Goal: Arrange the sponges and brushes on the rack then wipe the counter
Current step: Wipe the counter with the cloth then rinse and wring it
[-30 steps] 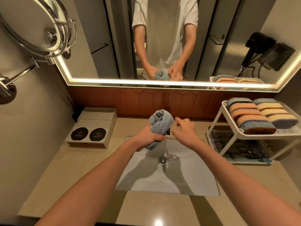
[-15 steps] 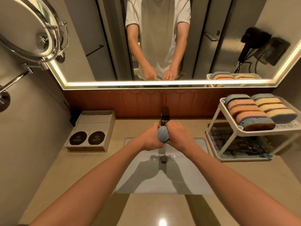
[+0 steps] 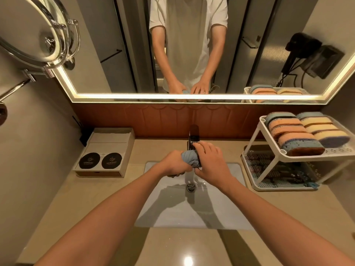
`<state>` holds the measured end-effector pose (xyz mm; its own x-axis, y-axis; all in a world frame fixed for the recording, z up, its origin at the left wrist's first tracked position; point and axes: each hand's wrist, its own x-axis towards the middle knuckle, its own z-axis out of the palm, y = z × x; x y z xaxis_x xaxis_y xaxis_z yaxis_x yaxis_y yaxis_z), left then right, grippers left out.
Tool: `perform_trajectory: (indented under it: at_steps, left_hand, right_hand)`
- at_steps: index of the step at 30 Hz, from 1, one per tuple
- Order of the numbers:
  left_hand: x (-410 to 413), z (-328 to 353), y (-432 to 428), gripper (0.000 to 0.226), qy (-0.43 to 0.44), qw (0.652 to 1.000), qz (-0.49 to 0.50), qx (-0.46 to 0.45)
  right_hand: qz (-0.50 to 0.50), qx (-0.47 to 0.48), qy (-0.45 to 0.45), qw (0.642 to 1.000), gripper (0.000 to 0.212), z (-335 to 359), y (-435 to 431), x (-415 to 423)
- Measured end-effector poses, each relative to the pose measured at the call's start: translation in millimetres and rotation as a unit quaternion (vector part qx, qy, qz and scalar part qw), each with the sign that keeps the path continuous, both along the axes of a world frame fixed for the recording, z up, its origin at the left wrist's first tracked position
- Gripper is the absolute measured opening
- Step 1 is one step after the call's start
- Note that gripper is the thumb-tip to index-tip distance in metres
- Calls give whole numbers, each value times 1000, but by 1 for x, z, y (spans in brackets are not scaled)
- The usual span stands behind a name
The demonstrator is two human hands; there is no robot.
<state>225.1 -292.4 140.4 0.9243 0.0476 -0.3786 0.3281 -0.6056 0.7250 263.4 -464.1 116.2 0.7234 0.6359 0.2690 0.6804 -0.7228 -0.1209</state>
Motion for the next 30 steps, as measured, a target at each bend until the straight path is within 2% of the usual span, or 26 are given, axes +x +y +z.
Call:
perform_trajectory:
  at_steps: [2,5,7,9,10,12,15,17,20,23,26,28,30]
  left_hand:
    - [2,8,1,9,40,998,6,-54]
    - [2,19,-5,5,100,991,-15,-91]
    - [1,23,-10,4,153,981,-51,-107]
    - [1,21,-12,4,174,977,-70,-105]
    - [1,16,-13,1,166,980,-68,-86]
    - [2,4,-16,14,118,991,-56,-20]
    - [4,-10,-17,49,30,995,-62,73]
    - [3,-13,-15,66,-12,976,-113,185]
    - [1,-19,-16,57,-85,929,-146,330]
    - [-5,-24,-21,43,-133,899,-141,393]
    - [-9,-29,-22,39,-161,873,-157,432]
    - [-9,-29,-26,39,-166,871,-156,434]
    - [-8,-31,-29,36,-141,895,-129,402]
  right_hand:
    - [14,-29,-89,995,83,-6,-5,-8]
    - [-1,-28,-79,997,94,-19,-8,-14]
    - [-25,12,-64,998,81,-24,-8,-13]
    - [-41,27,-26,998,55,-23,-6,-8]
    - [-42,5,3,999,45,-19,-3,-5]
    - [-35,-54,46,997,36,-11,1,-1]
    - [-45,-97,81,991,43,-6,9,2]
    - [-55,-114,104,986,51,-5,15,3]
    - [-67,-125,153,978,45,-3,24,5]
    - [-78,-156,207,963,22,2,30,7]
    - [-81,-175,276,941,16,2,31,8]
    - [-94,-160,328,926,22,-1,29,10]
    - [-100,-133,334,928,32,-5,26,11]
